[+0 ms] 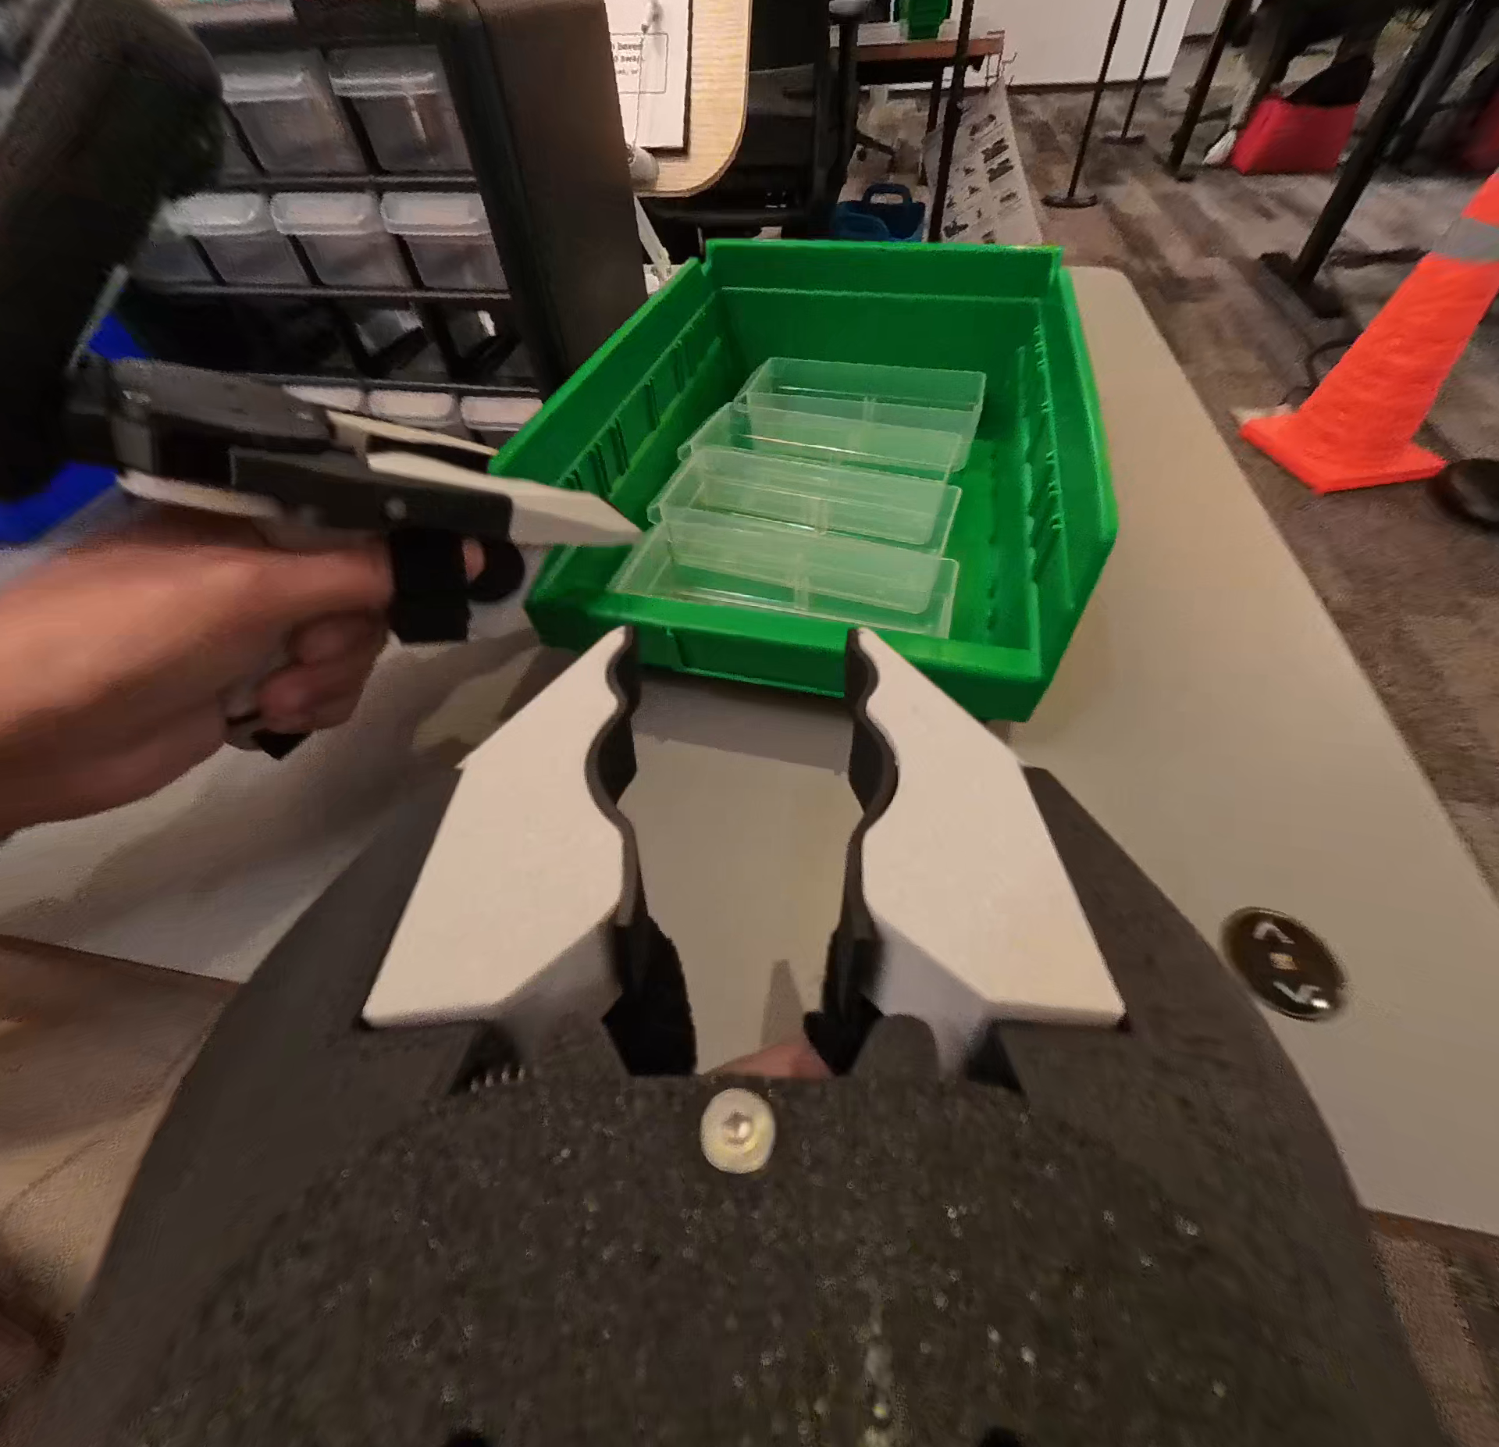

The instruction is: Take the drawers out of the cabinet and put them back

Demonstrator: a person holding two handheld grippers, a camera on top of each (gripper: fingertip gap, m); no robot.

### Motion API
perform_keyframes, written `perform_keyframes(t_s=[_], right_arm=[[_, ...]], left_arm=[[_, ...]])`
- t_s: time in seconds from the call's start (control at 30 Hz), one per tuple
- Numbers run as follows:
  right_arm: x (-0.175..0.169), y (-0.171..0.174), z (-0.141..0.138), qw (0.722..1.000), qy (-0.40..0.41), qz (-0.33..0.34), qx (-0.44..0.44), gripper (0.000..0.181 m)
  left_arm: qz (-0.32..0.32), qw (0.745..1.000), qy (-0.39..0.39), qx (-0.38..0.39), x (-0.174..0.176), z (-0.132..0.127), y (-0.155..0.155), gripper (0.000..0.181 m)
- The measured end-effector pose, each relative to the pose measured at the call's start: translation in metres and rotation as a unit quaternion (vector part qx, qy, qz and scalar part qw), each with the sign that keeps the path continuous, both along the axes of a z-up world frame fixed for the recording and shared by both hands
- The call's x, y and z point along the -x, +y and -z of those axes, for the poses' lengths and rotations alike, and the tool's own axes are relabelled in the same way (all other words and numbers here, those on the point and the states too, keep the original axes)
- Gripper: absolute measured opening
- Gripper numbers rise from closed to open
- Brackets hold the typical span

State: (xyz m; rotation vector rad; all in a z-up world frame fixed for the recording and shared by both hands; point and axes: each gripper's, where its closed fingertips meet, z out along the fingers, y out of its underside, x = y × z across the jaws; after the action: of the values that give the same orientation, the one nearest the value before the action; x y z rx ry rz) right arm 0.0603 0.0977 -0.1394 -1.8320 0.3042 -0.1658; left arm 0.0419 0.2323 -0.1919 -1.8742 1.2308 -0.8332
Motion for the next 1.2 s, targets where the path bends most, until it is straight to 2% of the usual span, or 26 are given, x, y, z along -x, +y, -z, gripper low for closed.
perform_keyframes(t_s=[0.03, 0.17, 0.33, 0.43, 0.5, 0.57, 0.8, 0.93, 1.03, 1.07, 1.1, 1.13, 1.2], right_arm=[[-0.003, -0.003, 0.001, 1.000, -0.016, 0.003, 0.007, 0.050], [-0.008, -0.014, -0.015, 0.998, -0.056, 0.011, -0.019, 0.048], [-0.019, -0.033, -0.058, 0.991, -0.048, 0.038, -0.122, 0.048], [-0.034, -0.049, -0.082, 0.982, -0.068, 0.073, -0.163, 0.048], [-0.037, -0.058, -0.103, 0.974, -0.071, 0.076, -0.203, 0.046], [-0.035, -0.060, -0.115, 0.969, -0.066, 0.070, -0.229, 0.044], [-0.019, -0.028, -0.092, 0.978, -0.035, 0.032, -0.202, 0.044], [-0.002, -0.008, -0.085, 0.981, -0.039, 0.003, -0.188, 0.043], [0.008, 0.005, -0.081, 0.983, -0.041, -0.018, -0.179, 0.043], [0.010, 0.008, -0.080, 0.983, -0.041, -0.024, -0.176, 0.044], [0.013, 0.011, -0.079, 0.983, -0.042, -0.030, -0.174, 0.044], [0.016, 0.013, -0.078, 0.983, -0.043, -0.037, -0.173, 0.043], [0.023, 0.018, -0.075, 0.983, -0.043, -0.053, -0.168, 0.043]], left_arm=[[-0.008, 1.000, -0.001, -0.007, 0.000, 0.000, 0.004, 0.040], [0.000, 0.999, 0.013, -0.033, 0.009, 0.001, 0.006, 0.032], [0.038, 0.995, 0.039, -0.086, 0.051, 0.002, 0.016, 0.008], [0.102, 0.994, 0.031, -0.039, 0.081, 0.002, 0.012, 0.002], [0.141, 0.989, 0.042, -0.028, 0.104, 0.002, 0.017, 0.002], [0.208, 0.977, 0.051, -0.020, 0.131, 0.003, 0.020, 0.003], [0.253, 0.963, 0.090, -0.020, 0.235, 0.003, 0.074, 0.003], [0.245, 0.964, 0.097, -0.023, 0.279, 0.003, 0.101, 0.003], [0.212, 0.972, 0.100, -0.026, 0.295, 0.001, 0.118, 0.003], [0.200, 0.975, 0.093, -0.026, 0.300, -0.004, 0.119, 0.010], [0.186, 0.980, 0.064, -0.026, 0.304, -0.017, 0.119, 0.030], [0.164, 0.986, 0.024, -0.024, 0.310, -0.035, 0.121, 0.041], [0.085, 0.995, -0.043, -0.033, 0.336, -0.069, 0.142, 0.047]])
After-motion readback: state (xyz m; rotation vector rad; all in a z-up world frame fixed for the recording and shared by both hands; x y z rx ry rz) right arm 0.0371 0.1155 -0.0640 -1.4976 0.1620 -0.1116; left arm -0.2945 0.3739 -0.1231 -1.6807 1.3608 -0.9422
